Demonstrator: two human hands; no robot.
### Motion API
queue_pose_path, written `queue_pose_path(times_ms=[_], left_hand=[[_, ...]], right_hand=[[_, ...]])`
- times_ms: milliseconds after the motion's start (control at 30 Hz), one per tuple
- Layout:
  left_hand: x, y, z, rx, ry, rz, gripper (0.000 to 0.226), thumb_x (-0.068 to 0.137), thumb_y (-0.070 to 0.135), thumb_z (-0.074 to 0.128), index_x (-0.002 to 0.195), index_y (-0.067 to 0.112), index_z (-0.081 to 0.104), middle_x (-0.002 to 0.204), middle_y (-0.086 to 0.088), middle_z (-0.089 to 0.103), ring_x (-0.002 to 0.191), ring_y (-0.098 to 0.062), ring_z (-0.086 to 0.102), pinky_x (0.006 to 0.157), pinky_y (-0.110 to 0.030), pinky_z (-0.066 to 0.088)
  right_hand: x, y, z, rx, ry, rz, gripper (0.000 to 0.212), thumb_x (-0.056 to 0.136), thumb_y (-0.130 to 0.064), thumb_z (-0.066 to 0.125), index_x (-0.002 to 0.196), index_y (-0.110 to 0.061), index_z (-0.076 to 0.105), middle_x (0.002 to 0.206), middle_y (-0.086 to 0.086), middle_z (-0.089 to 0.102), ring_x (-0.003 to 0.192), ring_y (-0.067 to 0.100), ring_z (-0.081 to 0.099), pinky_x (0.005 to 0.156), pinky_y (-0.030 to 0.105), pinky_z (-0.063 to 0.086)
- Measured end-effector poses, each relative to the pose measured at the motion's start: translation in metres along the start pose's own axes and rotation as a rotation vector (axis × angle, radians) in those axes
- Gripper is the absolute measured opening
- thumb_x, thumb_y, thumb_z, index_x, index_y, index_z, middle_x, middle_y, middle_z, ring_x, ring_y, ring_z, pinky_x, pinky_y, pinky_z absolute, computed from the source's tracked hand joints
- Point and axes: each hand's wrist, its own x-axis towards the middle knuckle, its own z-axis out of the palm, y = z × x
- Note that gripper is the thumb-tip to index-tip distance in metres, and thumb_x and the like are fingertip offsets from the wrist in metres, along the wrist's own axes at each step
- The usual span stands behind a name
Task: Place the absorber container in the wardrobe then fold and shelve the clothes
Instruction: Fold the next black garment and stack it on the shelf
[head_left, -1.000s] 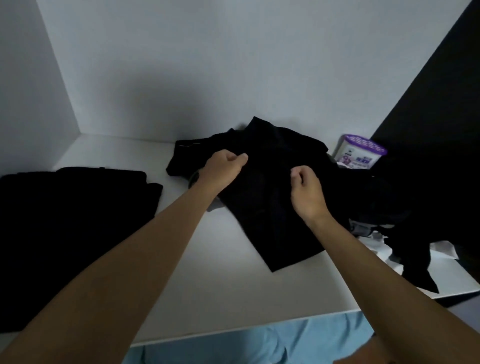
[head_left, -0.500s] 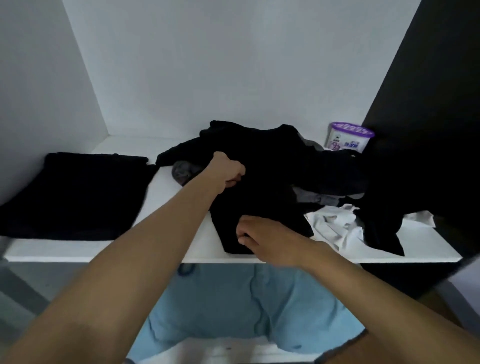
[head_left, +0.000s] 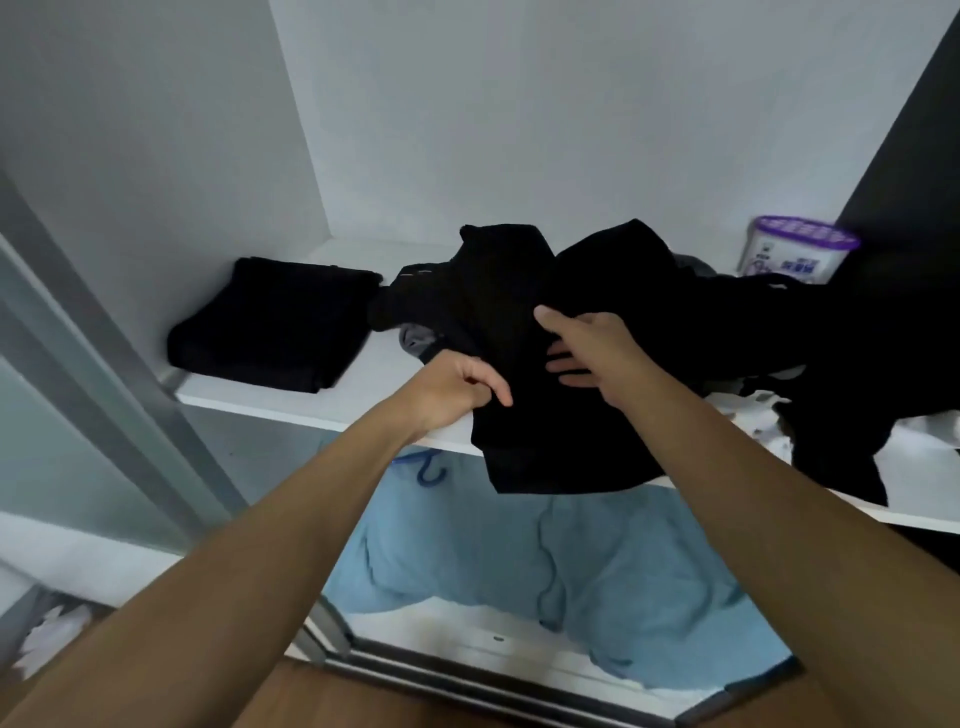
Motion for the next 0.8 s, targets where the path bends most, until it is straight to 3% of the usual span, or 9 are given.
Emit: queue_pose_path(times_ms=[67,133,267,367,433,533,633,700,800], left_hand=[[-0.007,0.0,-0.002,0.052,-0.065,-0.051,0.043,0.087,-0.008,0.049,0.094,0.021,0.079,0.083,0.013,0.074,0.079,-0.004,0.064,0.077,-0.021,0.052],[-0.012,0.0,-0.008,0.017,-0.085,-0.138,0.038,0.09,0.0,0.05,0.104,0.025,0.075,0.076,0.019,0.068,0.074,0.005,0.061,0.069,-0.015,0.049],[-0.012,-0.003,-0.025,-0.298,0.192,-0.282,0.023,0.096,0.038,0.059,0.109,0.021,0.069,0.11,0.001,0.072,0.099,-0.016,0.068,0.073,-0.03,0.058],[-0.005,0.002,-0.038,-0.696,0.219,-0.32,0.044,0.09,0.059,0.059,0.104,0.018,0.069,0.094,0.0,0.074,0.072,-0.013,0.073,0.062,-0.032,0.059],[0.0,0.006,-0.042,-0.859,0.182,-0.291,0.042,0.09,0.053,0.062,0.109,0.016,0.069,0.089,0.001,0.075,0.063,-0.013,0.072,0.055,-0.025,0.055],[0.005,0.011,-0.041,-0.905,0.328,-0.335,0.03,0.091,0.01,0.06,0.121,0.006,0.062,0.108,-0.014,0.072,0.082,-0.025,0.073,0.057,-0.029,0.056],[0.002,0.015,-0.047,-0.863,0.401,-0.24,0.026,0.085,-0.008,0.046,0.106,0.005,0.056,0.097,-0.014,0.065,0.077,-0.024,0.067,0.056,-0.031,0.055],[-0.006,0.018,-0.058,-0.908,0.346,-0.155,0.031,0.082,-0.01,0.043,0.107,0.003,0.057,0.085,-0.009,0.064,0.066,-0.019,0.066,0.052,-0.028,0.053],[-0.028,0.024,-0.073,-0.864,0.274,-0.084,0.031,0.081,-0.009,0.041,0.098,0.009,0.06,0.065,-0.001,0.064,0.052,-0.012,0.064,0.046,-0.026,0.05]], right_hand=[[-0.001,0.001,0.018,-0.022,0.043,-0.076,0.017,0.095,-0.028,0.064,0.088,-0.013,0.065,0.095,0.007,0.072,0.076,0.015,0.07,0.067,0.029,0.057],[-0.004,0.003,0.026,-0.039,0.078,-0.186,0.021,0.097,-0.018,0.059,0.079,-0.008,0.061,0.087,0.009,0.068,0.075,0.015,0.068,0.073,0.032,0.058],[-0.029,-0.004,0.021,-0.155,0.054,-0.475,0.027,0.092,-0.017,0.063,0.07,-0.005,0.053,0.064,-0.002,0.053,0.064,0.01,0.053,0.066,0.025,0.046],[-0.067,-0.006,0.023,-0.297,-0.131,-0.6,0.034,0.091,-0.014,0.067,0.062,-0.02,0.051,0.054,-0.015,0.045,0.053,-0.001,0.043,0.057,0.013,0.036],[-0.092,0.005,0.035,-0.474,-0.284,-0.599,0.033,0.09,-0.013,0.068,0.063,-0.021,0.052,0.056,-0.012,0.045,0.053,0.001,0.042,0.057,0.017,0.035],[-0.118,0.025,0.051,-0.83,-0.333,-0.559,0.021,0.091,-0.024,0.064,0.07,-0.022,0.061,0.059,-0.013,0.052,0.058,0.0,0.05,0.064,0.023,0.041],[-0.129,0.021,0.046,-0.831,-0.334,-0.389,0.018,0.085,-0.039,0.061,0.085,-0.026,0.074,0.081,-0.012,0.072,0.076,0.004,0.067,0.079,0.034,0.056],[-0.13,0.008,0.035,-0.628,-0.225,-0.335,0.028,0.079,-0.049,0.059,0.077,-0.027,0.075,0.079,-0.009,0.075,0.07,0.008,0.072,0.077,0.037,0.058],[-0.116,-0.019,0.022,-0.434,0.193,-0.46,0.033,0.078,-0.059,0.058,0.075,-0.029,0.073,0.075,-0.014,0.074,0.071,0.003,0.07,0.074,0.031,0.054]])
